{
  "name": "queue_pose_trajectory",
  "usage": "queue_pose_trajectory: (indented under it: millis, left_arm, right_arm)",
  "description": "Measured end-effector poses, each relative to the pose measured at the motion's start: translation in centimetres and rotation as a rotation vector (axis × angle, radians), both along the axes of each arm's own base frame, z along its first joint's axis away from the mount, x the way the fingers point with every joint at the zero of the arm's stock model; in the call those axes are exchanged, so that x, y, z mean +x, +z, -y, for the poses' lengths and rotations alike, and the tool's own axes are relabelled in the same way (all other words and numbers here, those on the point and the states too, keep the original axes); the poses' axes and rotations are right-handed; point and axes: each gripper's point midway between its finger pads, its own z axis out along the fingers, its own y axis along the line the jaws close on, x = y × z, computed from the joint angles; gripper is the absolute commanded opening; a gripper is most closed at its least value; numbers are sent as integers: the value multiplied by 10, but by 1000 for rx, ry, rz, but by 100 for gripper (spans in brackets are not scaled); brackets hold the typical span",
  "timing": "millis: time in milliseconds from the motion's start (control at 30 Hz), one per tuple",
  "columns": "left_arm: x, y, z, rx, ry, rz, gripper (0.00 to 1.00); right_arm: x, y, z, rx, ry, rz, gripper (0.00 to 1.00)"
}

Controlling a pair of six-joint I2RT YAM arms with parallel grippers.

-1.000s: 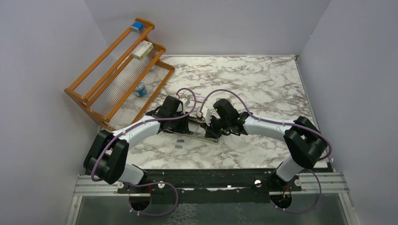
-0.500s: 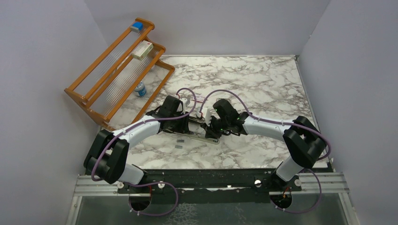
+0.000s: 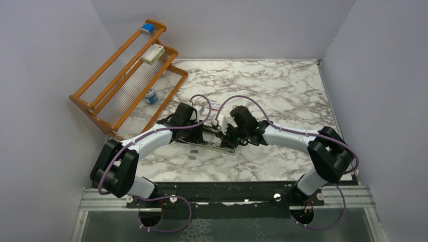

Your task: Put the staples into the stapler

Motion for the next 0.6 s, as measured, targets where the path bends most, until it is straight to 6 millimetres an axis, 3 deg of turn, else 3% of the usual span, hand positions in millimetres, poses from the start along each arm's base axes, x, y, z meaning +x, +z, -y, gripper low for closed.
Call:
queue_pose_trajectory:
  millis: [600]
  left_arm:
    - [0,0,0,0,0,0,43]
  right_arm:
    - [2,-8,3,-26,-13,-3,2]
